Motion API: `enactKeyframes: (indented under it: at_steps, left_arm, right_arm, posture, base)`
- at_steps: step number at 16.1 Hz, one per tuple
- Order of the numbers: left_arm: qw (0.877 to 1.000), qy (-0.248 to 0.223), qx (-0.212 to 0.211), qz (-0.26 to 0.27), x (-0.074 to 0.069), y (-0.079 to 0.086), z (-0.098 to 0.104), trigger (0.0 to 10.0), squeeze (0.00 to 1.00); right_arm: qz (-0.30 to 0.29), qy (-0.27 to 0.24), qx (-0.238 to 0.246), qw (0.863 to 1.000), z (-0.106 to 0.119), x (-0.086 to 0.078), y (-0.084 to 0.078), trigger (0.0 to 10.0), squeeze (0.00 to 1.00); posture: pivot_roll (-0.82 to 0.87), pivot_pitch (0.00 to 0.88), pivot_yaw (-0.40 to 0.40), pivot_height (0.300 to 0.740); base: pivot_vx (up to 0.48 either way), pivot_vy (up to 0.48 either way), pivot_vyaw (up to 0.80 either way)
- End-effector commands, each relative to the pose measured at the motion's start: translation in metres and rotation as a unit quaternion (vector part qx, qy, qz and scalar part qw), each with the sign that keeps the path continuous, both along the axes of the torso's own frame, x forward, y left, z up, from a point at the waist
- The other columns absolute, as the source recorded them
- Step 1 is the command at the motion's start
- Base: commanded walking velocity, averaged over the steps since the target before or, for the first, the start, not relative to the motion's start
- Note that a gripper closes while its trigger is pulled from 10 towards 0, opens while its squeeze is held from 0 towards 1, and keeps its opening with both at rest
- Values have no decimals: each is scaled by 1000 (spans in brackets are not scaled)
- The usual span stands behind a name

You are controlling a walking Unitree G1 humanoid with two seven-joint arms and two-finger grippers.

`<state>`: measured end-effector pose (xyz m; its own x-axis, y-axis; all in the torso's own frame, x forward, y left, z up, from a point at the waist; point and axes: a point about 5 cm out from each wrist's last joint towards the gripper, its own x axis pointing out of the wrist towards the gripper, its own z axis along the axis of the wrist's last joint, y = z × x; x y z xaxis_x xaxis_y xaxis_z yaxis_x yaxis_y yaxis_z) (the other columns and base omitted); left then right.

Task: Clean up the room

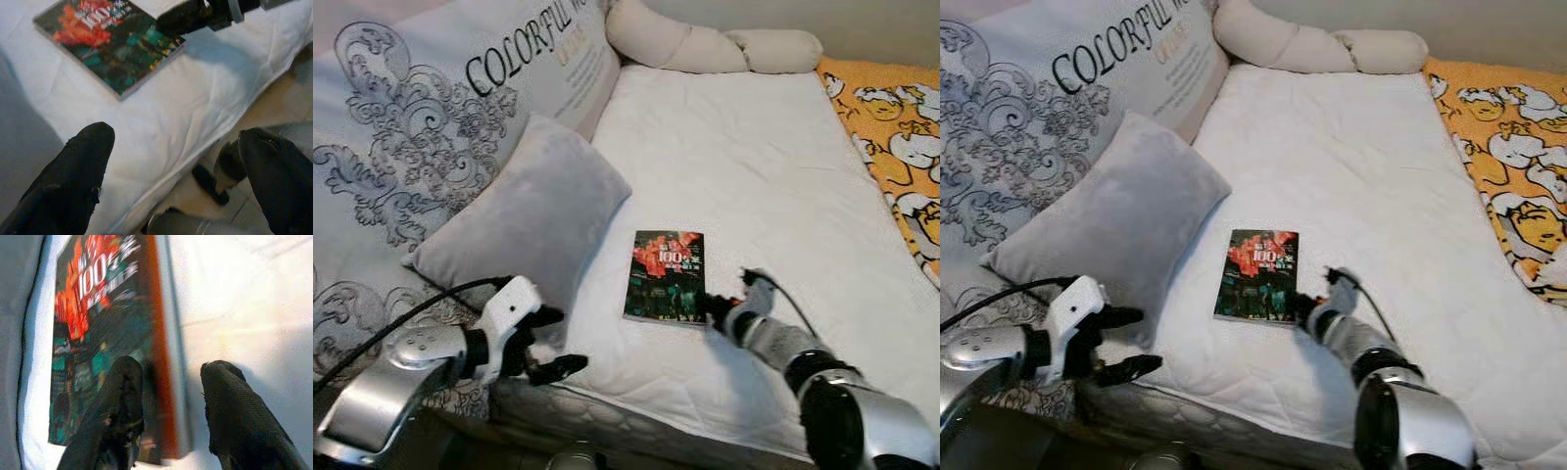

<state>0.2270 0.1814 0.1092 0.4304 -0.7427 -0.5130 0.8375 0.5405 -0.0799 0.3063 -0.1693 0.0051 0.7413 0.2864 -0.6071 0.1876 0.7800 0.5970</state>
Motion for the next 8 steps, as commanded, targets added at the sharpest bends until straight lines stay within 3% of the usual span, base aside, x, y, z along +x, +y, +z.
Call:
enactKeyframes:
  at_steps: [1, 4, 6, 8]
  left_arm:
    - [1000, -8, -2, 0, 3, -3, 0, 10000, 0]
    - [998, -35, -35, 31, 12, -13, -1, 10000, 0]
    - [994, -65, -45, 76, 19, -15, -4, 10000, 0]
    - [982, -97, -62, 153, 25, -16, -7, 10000, 0]
  right_arm:
    - [0, -8, 7, 1000, 0, -1, -6, 10000, 1000]
    - [50, -41, 24, 998, 7, 1, -7, 10000, 1000]
    - [72, -76, -10, 994, 8, 1, -11, 10000, 1000]
    - [77, -130, -52, 987, 13, 0, -14, 10000, 1000]
  posture:
    - [219, 0, 25, 740]
    - [140, 0, 26, 740]
    - [128, 0, 25, 740]
    - [95, 0, 28, 740]
  base:
    - [0, 0, 0]
    - [0, 0, 0]
    - [0, 0, 0]
    - [0, 0, 0]
